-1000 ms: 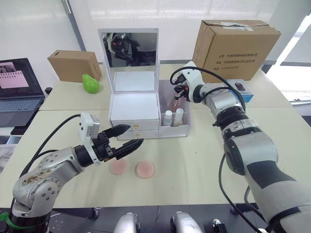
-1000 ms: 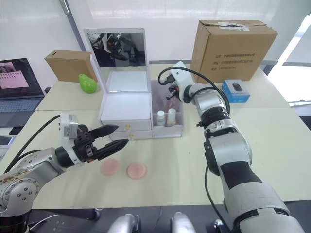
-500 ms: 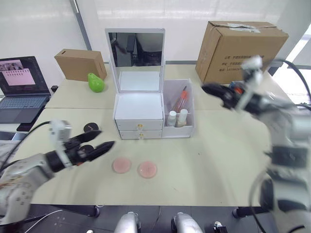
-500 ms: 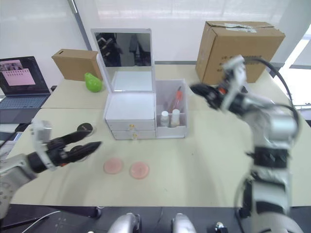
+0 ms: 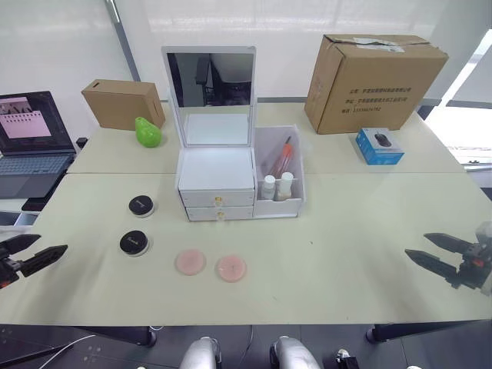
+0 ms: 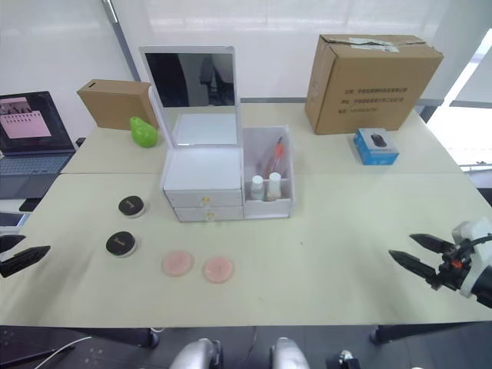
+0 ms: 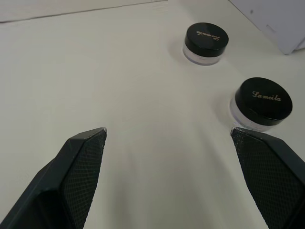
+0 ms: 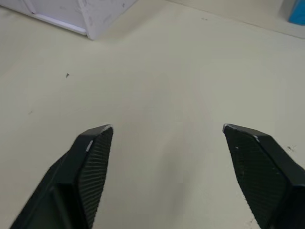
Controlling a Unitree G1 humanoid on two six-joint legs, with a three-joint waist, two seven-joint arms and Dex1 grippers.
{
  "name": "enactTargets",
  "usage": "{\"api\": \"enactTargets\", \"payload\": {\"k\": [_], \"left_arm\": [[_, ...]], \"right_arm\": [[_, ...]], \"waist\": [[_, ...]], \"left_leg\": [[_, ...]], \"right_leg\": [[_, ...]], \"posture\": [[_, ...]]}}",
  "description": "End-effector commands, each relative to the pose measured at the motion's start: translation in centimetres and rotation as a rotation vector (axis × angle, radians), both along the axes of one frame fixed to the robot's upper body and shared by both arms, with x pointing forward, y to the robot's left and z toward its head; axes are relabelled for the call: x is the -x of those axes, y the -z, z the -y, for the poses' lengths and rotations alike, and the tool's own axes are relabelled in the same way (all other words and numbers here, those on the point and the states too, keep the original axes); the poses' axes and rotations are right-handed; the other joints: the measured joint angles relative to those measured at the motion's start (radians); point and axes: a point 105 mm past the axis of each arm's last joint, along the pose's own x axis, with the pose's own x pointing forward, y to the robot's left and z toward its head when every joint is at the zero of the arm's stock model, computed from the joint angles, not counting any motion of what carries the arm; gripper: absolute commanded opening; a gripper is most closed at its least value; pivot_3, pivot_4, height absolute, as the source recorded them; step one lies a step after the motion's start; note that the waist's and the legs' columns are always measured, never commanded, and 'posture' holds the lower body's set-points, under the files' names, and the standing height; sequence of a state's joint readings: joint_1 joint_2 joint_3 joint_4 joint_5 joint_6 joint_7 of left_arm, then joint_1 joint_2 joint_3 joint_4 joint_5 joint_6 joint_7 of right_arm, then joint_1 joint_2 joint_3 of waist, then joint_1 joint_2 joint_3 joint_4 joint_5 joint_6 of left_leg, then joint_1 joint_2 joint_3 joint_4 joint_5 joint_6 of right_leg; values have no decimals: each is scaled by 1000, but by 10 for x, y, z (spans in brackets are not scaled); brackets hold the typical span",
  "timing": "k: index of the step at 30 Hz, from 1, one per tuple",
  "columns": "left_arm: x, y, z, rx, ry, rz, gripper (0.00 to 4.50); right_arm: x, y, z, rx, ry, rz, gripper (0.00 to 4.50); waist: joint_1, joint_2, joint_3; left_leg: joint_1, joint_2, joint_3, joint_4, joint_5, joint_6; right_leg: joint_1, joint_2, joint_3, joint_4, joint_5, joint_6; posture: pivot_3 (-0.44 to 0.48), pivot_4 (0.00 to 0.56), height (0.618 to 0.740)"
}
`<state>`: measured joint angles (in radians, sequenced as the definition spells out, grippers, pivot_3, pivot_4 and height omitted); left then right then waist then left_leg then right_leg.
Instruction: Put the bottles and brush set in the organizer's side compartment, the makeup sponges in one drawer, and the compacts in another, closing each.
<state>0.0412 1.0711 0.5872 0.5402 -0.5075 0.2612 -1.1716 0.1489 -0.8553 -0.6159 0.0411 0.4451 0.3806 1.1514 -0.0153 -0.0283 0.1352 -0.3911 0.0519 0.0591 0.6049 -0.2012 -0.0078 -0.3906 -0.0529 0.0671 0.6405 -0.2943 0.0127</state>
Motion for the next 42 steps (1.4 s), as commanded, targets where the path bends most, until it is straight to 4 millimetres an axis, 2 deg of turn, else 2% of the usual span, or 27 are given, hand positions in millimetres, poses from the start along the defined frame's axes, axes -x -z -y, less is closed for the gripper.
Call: {"api": "enactTargets", "payload": {"k": [1, 6, 7, 9, 10, 12, 13, 14, 17, 18, 20, 21, 23, 26, 29, 32, 37, 42], "left_arm": [[-4, -14, 2, -44, 42, 29, 4500], [-9, -9, 13, -35, 74, 31, 4500], [-10, -8, 16, -32, 82, 33, 4500], [-12, -4, 38, -18, 132, 47, 4500], [-13, 1, 61, 10, 177, 65, 4500], [-9, 7, 96, 68, 230, 90, 4500], [-6, 11, 120, 111, 263, 106, 4500], [-1, 18, 152, 178, 294, 124, 4500], [7, 20, 214, 291, 332, 191, 4500], [1, 19, 239, 312, 289, 260, 4500], [-9, 8, 264, 340, 184, 376, 4500], [-16, 5, 269, 322, 108, 426, 4500], [-27, 9, 283, 177, -21, 519, 4500], [-43, 19, 301, 58, -87, 570, 4500], [-59, 24, 304, 38, -134, 590, 4500], [-61, 17, 330, 73, -69, 643, 4500], [-64, 7, 337, 125, -83, 705, 4500], [-63, 8, 348, 144, -76, 722, 4500]], "right_arm": [[1, -14, -1, 21, -15, 71, 4468], [-3, -15, -18, 3, -47, 84, 4468], [-4, -17, -25, 0, -65, 88, 4468], [-7, -28, -53, -32, -146, 109, 4468], [-9, -39, -76, -73, -215, 132, 4468], [-10, -54, -107, -126, -298, 155, 4468], [-11, -60, -121, -152, -335, 161, 4468], [-11, -64, -135, -182, -379, 156, 4468], [-14, -72, -164, -222, -463, 148, 4468], [-18, -73, -173, -233, -492, 156, 4468], [-25, -76, -186, -253, -523, 166, 4468], [-30, -77, -191, -263, -527, 170, 4468], [-38, -76, -201, -273, -554, 162, 4468], [-39, -72, -210, -297, -596, 132, 4468], [-39, -66, -211, -276, -617, 119, 4468], [-41, -65, -206, -267, -606, 123, 4468], [-46, -64, -202, -261, -586, 128, 4468], [-47, -63, -202, -255, -575, 130, 4468]], "waist": [[0, 0, 0], [0, 0, 0], [1, 0, 0], [1, 1, 0], [-1, 2, -1], [-5, 3, -1], [-7, 2, 0], [-6, 0, 0], [0, -6, -1], [4, -8, 0], [18, -7, -1], [22, -7, -1], [28, -6, -1], [28, -4, -3], [28, -3, -3], [25, -3, -3], [25, -3, -3], [25, -2, -4]], "left_leg": [[0, 0, 1, 0, 0, 0], [0, 0, 2, 0, 0, 0], [0, -1, 3, 0, 0, 0], [0, 0, 3, 0, 0, 0], [0, -1, 3, 0, 0, 0], [0, 0, 2, 0, 0, 0], [0, 0, 2, 1, 0, 0], [-1, 0, 2, 1, 0, 0], [-1, -1, 2, 2, 2, 3], [-2, -2, 2, 3, 2, 3], [-5, -2, 1, 5, 2, 3], [-7, -3, 1, 7, 2, 4], [-9, -4, 1, 10, 4, 7], [-11, -7, 1, 11, 5, 8], [-14, -7, 0, 11, 5, 8], [-14, -6, -2, 11, 5, 8], [-14, -6, -1, 11, 5, 8], [-14, -6, -1, 12, 5, 8]], "right_leg": [[0, -1, 0, 0, 0, 0], [1, -2, -1, 0, 5, 7], [1, -2, -1, 0, 5, 7], [1, -3, -1, 1, 5, 7], [1, -3, -1, 1, 5, 7], [2, -7, 1, 1, 7, 7], [2, -7, 1, 1, 7, 8], [2, -6, 1, 1, 7, 9], [4, -6, 1, -1, 8, 10], [4, -6, 1, -1, 8, 11], [4, -6, -1, -3, 10, 14], [4, -6, -1, -3, 11, 15], [4, -2, 0, -8, 16, 16], [5, -1, 0, -11, 19, 15], [3, 0, 0, -12, 19, 15], [3, 1, 0, -12, 19, 15], [3, 1, 0, -11, 19, 15], [3, 2, 1, -11, 19, 15]], "posture": [[0, 150, 740], [0, 150, 740], [0, 150, 740], [0, 150, 740], [0, 150, 740], [0, 150, 740], [0, 150, 740], [0, 150, 740], [0, 150, 740], [0, 150, 740], [0, 150, 740], [0, 150, 740], [0, 150, 740], [0, 150, 740], [0, 150, 740], [0, 150, 740], [0, 150, 740], [0, 150, 740]]}}
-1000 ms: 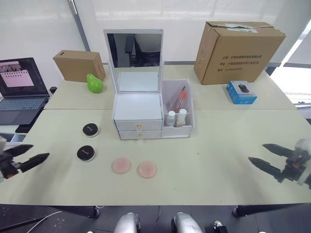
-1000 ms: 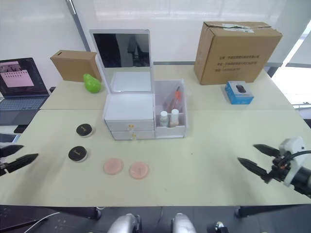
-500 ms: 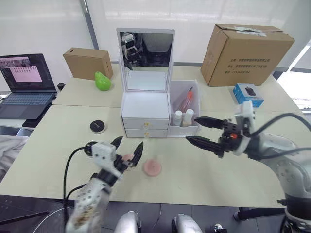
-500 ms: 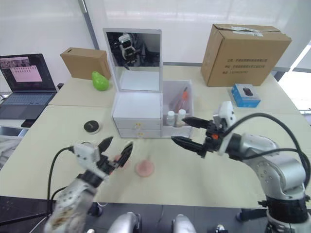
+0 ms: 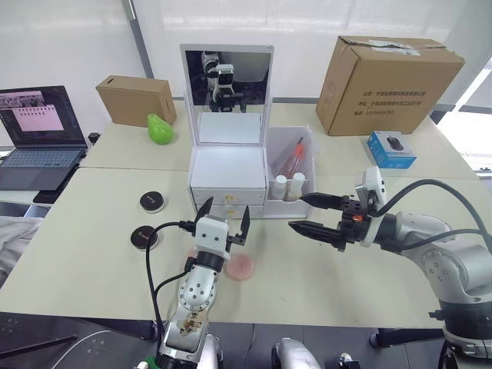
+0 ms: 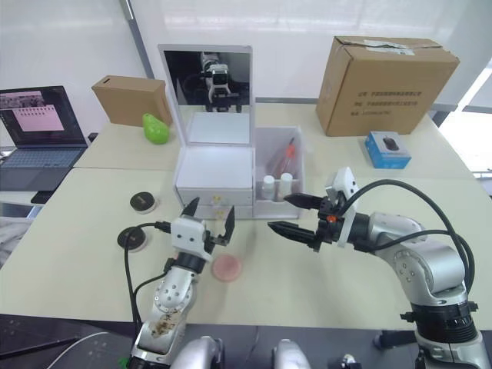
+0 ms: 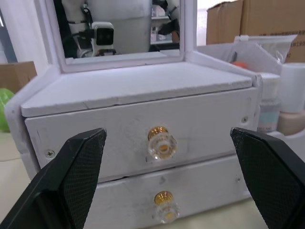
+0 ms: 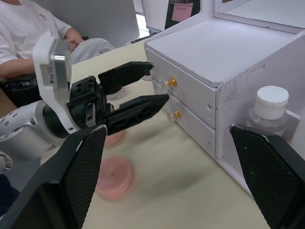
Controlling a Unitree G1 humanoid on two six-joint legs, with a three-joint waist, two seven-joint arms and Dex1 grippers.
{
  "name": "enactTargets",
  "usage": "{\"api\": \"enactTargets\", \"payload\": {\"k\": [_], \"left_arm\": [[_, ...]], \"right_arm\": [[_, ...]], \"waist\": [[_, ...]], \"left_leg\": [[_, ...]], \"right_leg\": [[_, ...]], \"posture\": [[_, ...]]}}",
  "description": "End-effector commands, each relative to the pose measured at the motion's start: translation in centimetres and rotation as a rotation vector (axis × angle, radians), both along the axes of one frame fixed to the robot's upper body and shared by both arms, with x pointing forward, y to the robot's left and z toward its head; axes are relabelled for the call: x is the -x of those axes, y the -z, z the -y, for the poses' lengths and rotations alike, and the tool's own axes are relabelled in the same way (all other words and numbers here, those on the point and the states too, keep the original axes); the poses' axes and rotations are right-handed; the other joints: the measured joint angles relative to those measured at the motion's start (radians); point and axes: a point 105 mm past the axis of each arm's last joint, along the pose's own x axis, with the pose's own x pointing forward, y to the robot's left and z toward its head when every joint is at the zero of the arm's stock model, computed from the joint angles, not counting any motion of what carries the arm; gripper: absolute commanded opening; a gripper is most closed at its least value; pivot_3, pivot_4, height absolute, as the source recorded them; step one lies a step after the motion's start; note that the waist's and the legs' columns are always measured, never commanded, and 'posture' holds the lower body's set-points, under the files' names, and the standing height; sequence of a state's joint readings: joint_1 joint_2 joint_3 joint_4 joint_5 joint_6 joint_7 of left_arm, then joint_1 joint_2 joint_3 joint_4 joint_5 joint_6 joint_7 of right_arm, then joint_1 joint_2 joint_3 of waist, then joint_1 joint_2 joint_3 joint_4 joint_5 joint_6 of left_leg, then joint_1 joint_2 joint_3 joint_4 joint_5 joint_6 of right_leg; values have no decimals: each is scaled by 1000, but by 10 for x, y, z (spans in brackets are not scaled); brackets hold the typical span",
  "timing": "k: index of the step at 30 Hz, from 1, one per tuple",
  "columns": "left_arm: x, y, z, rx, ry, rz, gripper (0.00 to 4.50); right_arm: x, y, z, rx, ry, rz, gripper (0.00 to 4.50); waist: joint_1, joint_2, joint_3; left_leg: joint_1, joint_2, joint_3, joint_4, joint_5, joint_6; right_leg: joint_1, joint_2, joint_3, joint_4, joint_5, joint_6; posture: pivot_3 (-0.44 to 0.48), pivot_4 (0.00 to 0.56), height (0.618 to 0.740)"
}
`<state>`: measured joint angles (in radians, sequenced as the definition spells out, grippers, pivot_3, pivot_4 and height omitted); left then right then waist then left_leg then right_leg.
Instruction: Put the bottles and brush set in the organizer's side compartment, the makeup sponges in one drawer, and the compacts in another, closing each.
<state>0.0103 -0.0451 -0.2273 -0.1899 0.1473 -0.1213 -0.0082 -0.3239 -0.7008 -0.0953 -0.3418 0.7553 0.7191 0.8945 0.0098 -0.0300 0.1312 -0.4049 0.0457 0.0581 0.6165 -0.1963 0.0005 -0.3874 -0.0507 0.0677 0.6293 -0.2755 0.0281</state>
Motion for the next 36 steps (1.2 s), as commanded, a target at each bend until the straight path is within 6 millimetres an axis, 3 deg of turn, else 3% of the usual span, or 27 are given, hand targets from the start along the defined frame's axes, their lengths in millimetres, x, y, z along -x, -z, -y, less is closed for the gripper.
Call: {"api": "enactTargets", "payload": {"k": [1, 17, 31, 36], "left_arm": [[1, -12, 7, 11, 5, 64, 4500], [-7, -7, 8, 24, -15, 40, 4500], [-8, -8, 7, 25, -19, 45, 139], [-8, -7, 8, 26, -19, 42, 38]], "right_arm": [[0, -12, 2, -2, 7, 60, 4468], [1, -14, 7, 16, 26, 62, 4468], [1, -12, 7, 17, 33, 58, 4500], [1, -13, 7, 15, 29, 57, 4500]], "waist": [[0, 0, 0], [0, 0, 0], [3, 1, 0], [3, 1, 0]], "left_leg": [[0, 0, 0, 0, 0, 0], [-1, 3, 0, 7, -1, 1], [-2, 3, 0, 8, -1, 1], [-2, 3, 0, 8, -1, 1]], "right_leg": [[0, 0, 0, 0, 0, 0], [0, 6, 1, 1, 0, 0], [1, 6, 0, 1, 0, 0], [1, 6, 1, 1, 0, 0]], "posture": [[0, 150, 740], [0, 150, 740], [0, 150, 740], [0, 150, 740]]}}
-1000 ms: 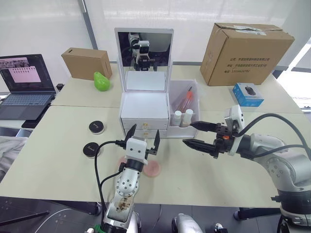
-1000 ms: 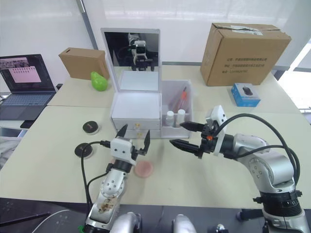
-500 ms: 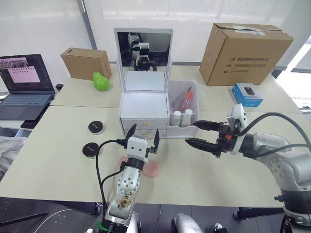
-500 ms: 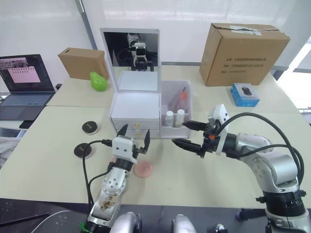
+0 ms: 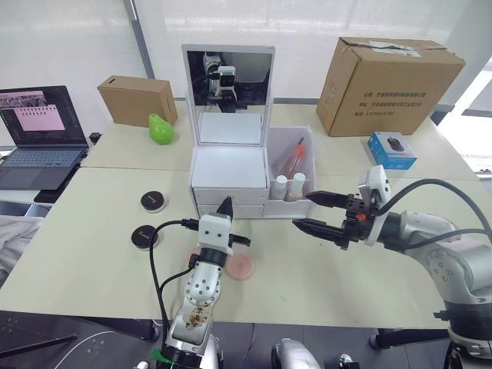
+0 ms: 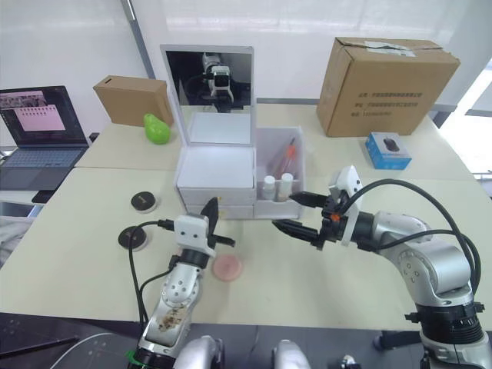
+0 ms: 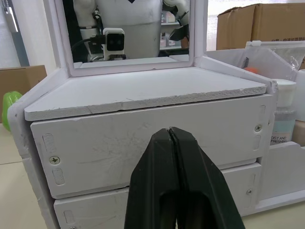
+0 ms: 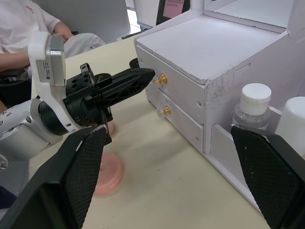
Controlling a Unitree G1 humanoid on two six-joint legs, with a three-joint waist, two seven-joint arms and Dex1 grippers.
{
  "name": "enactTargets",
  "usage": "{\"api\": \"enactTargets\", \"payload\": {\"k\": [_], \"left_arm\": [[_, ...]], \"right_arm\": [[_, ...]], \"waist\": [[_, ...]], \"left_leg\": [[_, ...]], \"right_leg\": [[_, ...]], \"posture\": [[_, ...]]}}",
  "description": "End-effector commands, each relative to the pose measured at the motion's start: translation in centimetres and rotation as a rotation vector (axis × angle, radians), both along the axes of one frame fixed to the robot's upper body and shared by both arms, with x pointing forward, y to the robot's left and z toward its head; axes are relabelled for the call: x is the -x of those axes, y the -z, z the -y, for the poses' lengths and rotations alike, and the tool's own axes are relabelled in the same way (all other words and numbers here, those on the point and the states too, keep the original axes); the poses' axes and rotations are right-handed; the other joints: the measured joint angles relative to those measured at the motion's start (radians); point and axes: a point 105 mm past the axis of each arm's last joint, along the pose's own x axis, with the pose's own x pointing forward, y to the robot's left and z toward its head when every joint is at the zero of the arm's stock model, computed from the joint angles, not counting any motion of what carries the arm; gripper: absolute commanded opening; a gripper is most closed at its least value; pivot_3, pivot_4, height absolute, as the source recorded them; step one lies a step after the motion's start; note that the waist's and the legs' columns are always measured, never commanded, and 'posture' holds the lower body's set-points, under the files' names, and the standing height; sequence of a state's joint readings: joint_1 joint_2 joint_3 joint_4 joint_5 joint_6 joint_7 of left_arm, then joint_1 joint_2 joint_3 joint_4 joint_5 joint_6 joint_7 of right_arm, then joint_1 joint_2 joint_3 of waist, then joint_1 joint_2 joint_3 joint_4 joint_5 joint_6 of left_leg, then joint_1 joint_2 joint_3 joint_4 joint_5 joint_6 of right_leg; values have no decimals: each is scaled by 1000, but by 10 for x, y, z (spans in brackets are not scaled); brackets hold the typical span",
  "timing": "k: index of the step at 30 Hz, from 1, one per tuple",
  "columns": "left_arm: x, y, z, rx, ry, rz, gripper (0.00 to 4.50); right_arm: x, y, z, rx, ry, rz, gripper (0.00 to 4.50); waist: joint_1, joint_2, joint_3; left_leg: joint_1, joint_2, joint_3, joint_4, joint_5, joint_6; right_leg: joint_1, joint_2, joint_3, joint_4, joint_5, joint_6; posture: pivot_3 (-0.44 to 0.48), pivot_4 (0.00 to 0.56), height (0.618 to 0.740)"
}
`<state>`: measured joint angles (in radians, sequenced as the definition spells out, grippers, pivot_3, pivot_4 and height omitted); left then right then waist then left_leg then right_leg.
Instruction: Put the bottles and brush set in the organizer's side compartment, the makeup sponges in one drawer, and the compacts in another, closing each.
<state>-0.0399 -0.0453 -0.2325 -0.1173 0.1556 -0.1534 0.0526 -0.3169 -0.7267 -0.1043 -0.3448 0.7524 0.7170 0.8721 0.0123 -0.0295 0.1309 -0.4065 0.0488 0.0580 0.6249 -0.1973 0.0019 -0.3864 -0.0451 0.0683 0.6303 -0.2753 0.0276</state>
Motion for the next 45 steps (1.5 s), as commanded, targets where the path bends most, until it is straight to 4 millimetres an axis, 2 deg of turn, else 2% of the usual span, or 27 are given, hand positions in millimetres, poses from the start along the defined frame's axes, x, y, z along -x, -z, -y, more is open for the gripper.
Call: {"api": "enactTargets", "payload": {"k": [1, 7, 9, 10, 12, 17, 26, 27, 28, 32, 39, 45], "left_arm": [[2, -8, 7, 21, 23, 27, 38], [10, -4, 2, 31, 41, 9, 38], [10, -8, 3, 40, 42, 32, 38], [10, -11, 3, 42, 39, 46, 434], [9, -14, 2, 35, 33, 59, 953], [0, -9, 1, 23, 5, 29, 2516], [-9, -6, 1, 26, -20, 7, 2516], [-9, -6, 1, 28, -20, 7, 2097], [-9, -6, 2, 30, -20, 8, 1905], [-8, -6, 3, 34, -11, 9, 601], [-6, -5, 5, 41, 6, -1, 541], [20, 2, 15, -5, 126, 7, 541]], "right_arm": [[4, -13, 0, -11, -11, 49, 4500], [4, -14, 0, -12, -14, 46, 4500], [4, -14, 0, -10, -13, 46, 4500], [4, -14, 0, -10, -13, 46, 4500], [4, -14, 0, -9, -13, 45, 4500], [4, -14, -1, -12, -18, 41, 4500], [4, -15, -1, -9, -21, 40, 4500], [4, -15, -1, -10, -21, 40, 4500], [4, -15, -1, -10, -20, 41, 4500], [3, -16, 0, -11, -14, 44, 4500], [4, -16, 1, -7, -11, 44, 4500], [7, -16, 3, 1, -5, 44, 4500]], "waist": [[0, 0, 0], [-1, 0, 0], [0, 0, 0], [0, 0, 0], [-1, 0, 0], [-1, 0, 0], [-1, 0, 0], [0, 0, 0], [0, 0, 0], [-2, 0, 0], [-1, 0, 0], [-1, 1, 0]], "left_leg": [[0, 0, 0, 0, 0, 0], [0, 0, 0, 0, 0, 0], [0, 0, 0, 0, 0, 0], [0, 0, 0, 0, 0, 0], [0, 0, 0, 0, 0, 0], [0, 0, 0, 0, 0, 0], [0, 0, 0, 0, 0, 0], [0, 0, 0, 0, 0, 0], [0, 0, 0, 0, 0, 0], [0, 0, 0, 0, 0, 0], [0, 0, 0, 0, 0, 0], [0, 0, 0, 0, 0, 0]], "right_leg": [[0, 0, 0, 0, 0, 0], [0, 0, 0, 0, 0, 0], [0, 0, 0, 0, 0, 0], [0, 0, 0, 0, 0, 0], [0, 0, 0, 0, 0, 0], [0, 0, 0, 0, 0, 0], [0, 0, 0, 0, 0, 0], [0, 0, 0, 0, 0, 0], [0, 0, 0, 0, 0, 0], [0, 0, 0, 0, 0, 0], [0, 0, 0, 1, 0, 0], [0, 0, 0, 0, 0, 0]], "posture": [[0, 150, 740], [0, 150, 740], [0, 150, 740], [0, 150, 740], [0, 150, 740], [0, 150, 740], [0, 150, 740], [0, 150, 740], [0, 150, 740], [0, 150, 740], [0, 150, 740], [0, 150, 740]]}}
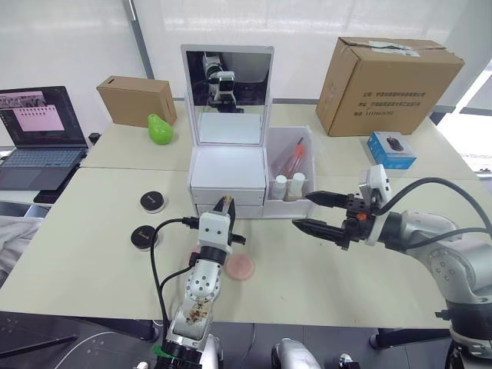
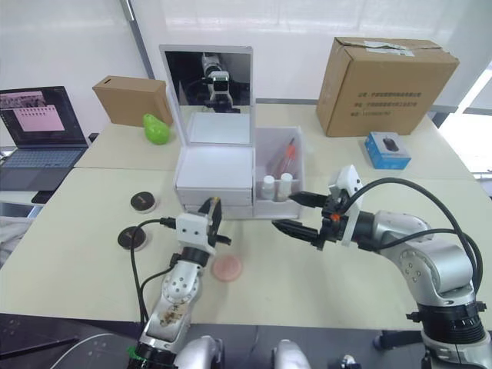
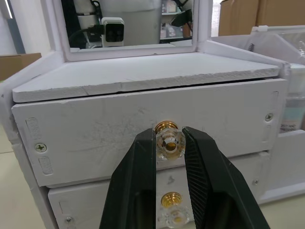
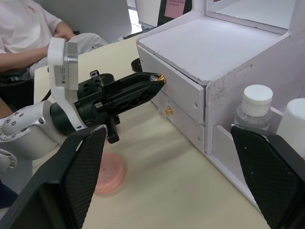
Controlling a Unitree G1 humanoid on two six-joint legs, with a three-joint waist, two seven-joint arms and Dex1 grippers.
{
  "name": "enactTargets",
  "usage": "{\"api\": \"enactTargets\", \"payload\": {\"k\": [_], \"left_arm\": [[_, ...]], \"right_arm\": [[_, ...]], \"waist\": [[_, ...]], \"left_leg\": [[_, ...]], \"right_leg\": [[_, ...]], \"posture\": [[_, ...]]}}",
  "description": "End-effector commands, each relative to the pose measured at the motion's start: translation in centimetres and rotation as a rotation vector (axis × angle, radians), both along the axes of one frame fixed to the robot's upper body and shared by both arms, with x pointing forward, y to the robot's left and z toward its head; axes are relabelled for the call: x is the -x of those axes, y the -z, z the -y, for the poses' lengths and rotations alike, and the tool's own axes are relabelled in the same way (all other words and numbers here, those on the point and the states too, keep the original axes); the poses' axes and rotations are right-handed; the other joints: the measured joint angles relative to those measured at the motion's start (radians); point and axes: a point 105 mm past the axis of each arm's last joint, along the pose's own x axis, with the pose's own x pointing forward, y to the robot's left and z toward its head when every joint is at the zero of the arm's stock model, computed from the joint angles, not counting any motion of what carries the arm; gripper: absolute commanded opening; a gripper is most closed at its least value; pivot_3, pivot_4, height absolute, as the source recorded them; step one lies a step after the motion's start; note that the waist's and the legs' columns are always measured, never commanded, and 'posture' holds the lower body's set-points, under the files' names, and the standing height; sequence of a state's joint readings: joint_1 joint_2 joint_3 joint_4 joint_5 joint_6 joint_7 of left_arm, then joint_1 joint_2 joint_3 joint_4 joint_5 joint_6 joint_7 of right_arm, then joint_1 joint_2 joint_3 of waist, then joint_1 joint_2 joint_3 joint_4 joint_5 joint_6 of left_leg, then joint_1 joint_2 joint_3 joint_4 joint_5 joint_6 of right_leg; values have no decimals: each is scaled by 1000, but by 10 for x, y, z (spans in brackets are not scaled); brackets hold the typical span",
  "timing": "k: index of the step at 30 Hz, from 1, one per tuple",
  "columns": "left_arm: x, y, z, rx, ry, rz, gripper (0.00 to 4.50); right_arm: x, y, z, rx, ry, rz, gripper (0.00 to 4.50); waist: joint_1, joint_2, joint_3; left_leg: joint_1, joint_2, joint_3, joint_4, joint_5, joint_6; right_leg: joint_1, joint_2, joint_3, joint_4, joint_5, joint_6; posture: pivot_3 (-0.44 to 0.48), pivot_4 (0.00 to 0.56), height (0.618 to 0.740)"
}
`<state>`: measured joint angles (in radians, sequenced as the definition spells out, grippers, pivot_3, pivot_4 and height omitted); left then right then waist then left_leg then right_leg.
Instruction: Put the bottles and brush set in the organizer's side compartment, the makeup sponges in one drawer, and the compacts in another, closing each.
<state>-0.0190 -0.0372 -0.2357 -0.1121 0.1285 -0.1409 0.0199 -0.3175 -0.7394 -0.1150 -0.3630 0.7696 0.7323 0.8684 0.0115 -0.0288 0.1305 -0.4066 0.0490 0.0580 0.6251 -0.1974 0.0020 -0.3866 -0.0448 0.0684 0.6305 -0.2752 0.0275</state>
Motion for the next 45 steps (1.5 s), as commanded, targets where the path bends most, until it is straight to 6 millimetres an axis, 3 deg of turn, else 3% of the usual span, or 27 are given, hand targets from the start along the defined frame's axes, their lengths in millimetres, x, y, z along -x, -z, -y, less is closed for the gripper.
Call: {"api": "enactTargets", "payload": {"k": [1, 6, 11, 25, 38, 41, 45], "left_arm": [[24, -6, 14, -13, 107, 49, 541], [48, 1, 6, -12, 104, 17, 541], [60, 2, 0, -9, 81, -11, 541], [66, 0, 1, -5, 88, -17, 541], [73, -9, -16, -14, 94, -13, 4481], [80, -16, -24, -14, 126, -17, 4481], [101, -22, -47, 40, 257, -108, 4481]], "right_arm": [[5, -12, 3, -2, 2, 40, 4500], [4, -14, 5, 1, 8, 44, 4500], [3, -16, 6, 4, 7, 45, 4500], [4, -19, 7, 6, 3, 44, 4500], [3, -19, 9, -1, 12, 41, 4500], [3, -19, 13, 0, 18, 41, 4500], [6, -18, 34, 25, 51, 32, 4500]], "waist": [[0, 0, 0], [1, 1, -1], [1, 1, 0], [1, 1, 0], [-5, 1, 0], [-4, 1, 0], [-5, 2, 0]], "left_leg": [[0, 0, 0, 0, 0, 0], [0, 0, 0, 0, 0, 0], [0, 0, 0, 0, 0, 0], [0, 0, 0, 0, 0, 1], [0, 1, 0, 0, -1, 1], [0, 1, 0, 0, -1, 1], [0, 2, 1, 0, -1, 1]], "right_leg": [[0, 0, 0, 0, 0, 0], [0, -1, 0, 0, 0, 0], [0, -1, 0, 0, -1, -1], [-1, -1, 0, 0, -1, -1], [-1, 0, 0, 0, -1, -1], [-1, 0, 0, 0, -1, -1], [-1, -1, 0, 0, -2, -3]], "posture": [[0, 150, 740], [0, 150, 740], [0, 150, 740], [0, 150, 740], [0, 150, 740], [0, 150, 740], [0, 150, 740]]}}
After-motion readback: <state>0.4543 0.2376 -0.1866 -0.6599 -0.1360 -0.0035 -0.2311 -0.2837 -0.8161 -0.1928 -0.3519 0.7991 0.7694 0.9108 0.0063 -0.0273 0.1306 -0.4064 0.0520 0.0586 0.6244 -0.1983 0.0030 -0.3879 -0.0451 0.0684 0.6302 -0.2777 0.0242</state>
